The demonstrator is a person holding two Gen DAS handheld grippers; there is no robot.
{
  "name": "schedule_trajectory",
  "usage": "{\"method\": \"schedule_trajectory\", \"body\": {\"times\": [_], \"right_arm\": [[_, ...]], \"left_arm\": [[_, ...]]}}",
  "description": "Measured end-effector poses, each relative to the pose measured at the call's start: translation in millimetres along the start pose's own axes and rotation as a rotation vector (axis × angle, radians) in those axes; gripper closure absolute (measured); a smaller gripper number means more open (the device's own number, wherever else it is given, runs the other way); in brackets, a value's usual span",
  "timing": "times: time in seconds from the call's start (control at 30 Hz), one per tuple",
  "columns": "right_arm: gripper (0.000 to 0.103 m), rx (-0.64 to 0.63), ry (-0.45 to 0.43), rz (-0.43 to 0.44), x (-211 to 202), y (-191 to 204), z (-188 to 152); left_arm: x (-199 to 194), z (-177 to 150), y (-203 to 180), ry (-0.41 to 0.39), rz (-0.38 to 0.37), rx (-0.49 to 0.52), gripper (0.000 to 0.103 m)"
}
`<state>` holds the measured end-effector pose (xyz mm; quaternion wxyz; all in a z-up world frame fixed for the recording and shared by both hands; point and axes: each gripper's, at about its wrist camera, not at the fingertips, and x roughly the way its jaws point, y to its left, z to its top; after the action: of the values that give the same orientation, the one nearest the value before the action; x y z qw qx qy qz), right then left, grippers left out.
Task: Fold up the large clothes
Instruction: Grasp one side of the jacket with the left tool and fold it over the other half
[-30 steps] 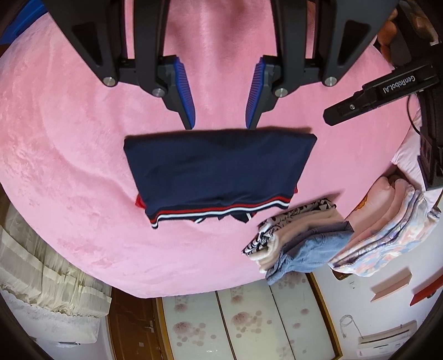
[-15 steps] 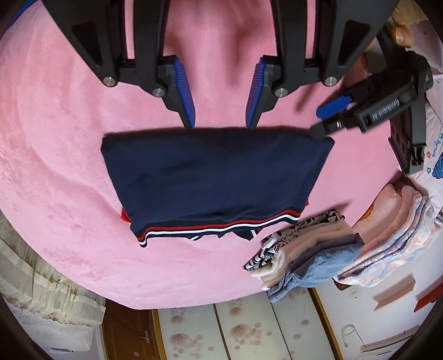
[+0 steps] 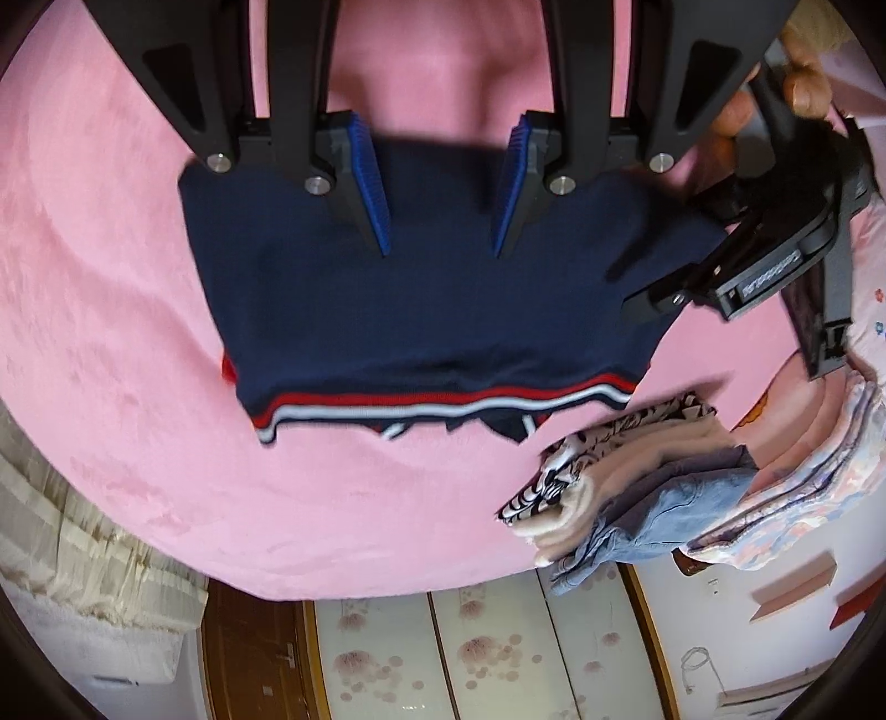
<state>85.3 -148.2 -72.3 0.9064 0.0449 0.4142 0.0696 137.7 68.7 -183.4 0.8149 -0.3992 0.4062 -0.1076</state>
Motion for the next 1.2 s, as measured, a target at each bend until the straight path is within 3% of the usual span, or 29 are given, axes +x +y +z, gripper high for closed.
{"method": "schedule_trajectory", "body": {"times": [0.13,0.2,0.27,0.4,0.5,0.6,0.67,0.8,0.93,1.13,1.2], "right_arm": [[0.090,-0.083,0.016,-0.034,30,13,15],[0.095,-0.098,0.051,-0.036,46,15,14],[0.102,-0.114,0.116,-0.023,68,18,7],[0.102,-0.094,0.127,0.005,77,13,2],[0.102,-0.029,0.145,0.084,77,-3,5],[0.102,0.065,0.176,0.200,67,-25,9],[0.102,0.098,0.160,0.226,51,-39,11],[0.102,0.149,0.085,0.165,4,-81,2],[0.101,0.216,0.066,0.087,-26,-126,-19],[0.101,0.278,0.116,0.007,-30,-169,-48],[0.101,0.293,0.127,0.008,-26,-173,-52]], "left_arm": [[-5,3,-10,-0.034,0.043,0.041,0.085],[-9,4,-22,-0.062,0.075,0.092,0.090],[-13,2,-39,-0.091,0.094,0.157,0.092],[-18,-5,-76,-0.127,0.120,0.299,0.093],[-18,-12,-111,-0.135,0.101,0.413,0.093],[-14,-16,-137,-0.132,0.091,0.473,0.093],[-12,-18,-154,-0.130,0.084,0.507,0.093],[4,-31,-186,-0.103,0.094,0.583,0.093],[33,-56,-213,-0.043,0.110,0.659,0.093],[93,-106,-230,0.101,0.194,0.780,0.091],[103,-117,-229,0.112,0.223,0.813,0.091]]}}
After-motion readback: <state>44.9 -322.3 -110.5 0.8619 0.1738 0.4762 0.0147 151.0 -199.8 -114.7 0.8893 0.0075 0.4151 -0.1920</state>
